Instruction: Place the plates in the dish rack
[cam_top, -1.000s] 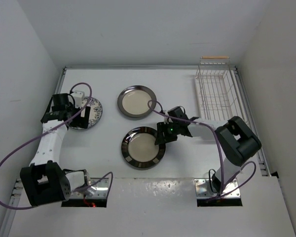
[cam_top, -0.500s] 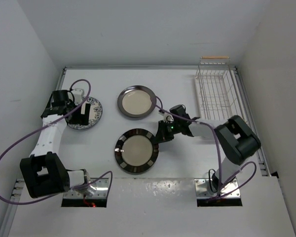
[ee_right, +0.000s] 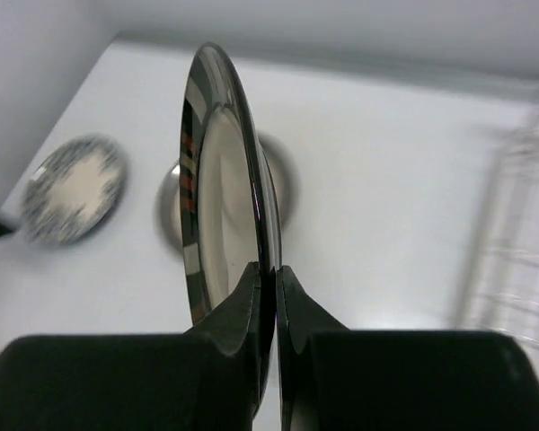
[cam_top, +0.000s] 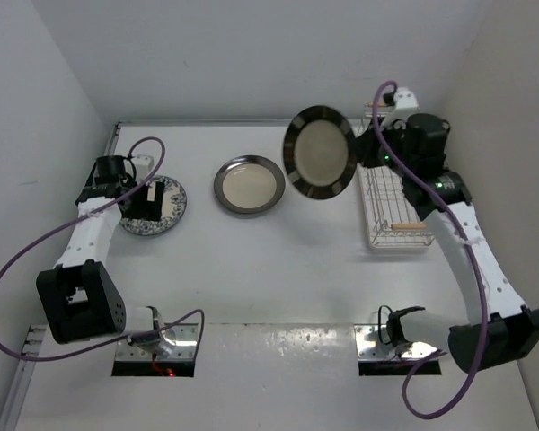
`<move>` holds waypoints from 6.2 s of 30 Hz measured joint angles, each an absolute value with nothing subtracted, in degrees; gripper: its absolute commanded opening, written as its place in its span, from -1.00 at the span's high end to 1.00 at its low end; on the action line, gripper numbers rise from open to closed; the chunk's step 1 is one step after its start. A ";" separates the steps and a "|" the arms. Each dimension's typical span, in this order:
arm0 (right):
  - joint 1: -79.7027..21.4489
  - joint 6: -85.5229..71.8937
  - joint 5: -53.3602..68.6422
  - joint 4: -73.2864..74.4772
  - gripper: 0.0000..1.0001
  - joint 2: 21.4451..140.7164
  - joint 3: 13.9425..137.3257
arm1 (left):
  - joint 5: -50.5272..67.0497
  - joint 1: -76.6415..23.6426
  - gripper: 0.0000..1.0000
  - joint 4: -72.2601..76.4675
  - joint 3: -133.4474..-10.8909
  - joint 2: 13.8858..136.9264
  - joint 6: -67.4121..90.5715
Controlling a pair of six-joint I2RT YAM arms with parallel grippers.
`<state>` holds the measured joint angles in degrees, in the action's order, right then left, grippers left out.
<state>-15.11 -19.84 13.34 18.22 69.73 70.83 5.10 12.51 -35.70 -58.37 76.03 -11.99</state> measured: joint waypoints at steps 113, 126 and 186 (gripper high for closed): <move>11.88 21.34 -8.82 6.20 1.00 67.66 55.16 | 5.76 9.39 -1.00 -38.13 -60.18 80.75 -13.04; 11.88 21.08 -8.69 5.19 1.00 67.13 53.84 | 5.54 9.04 -1.00 -38.13 -60.18 80.86 -13.04; 14.61 15.40 3.60 -1.89 0.32 60.97 44.60 | 7.49 13.63 -1.00 -41.60 -65.76 88.07 -16.05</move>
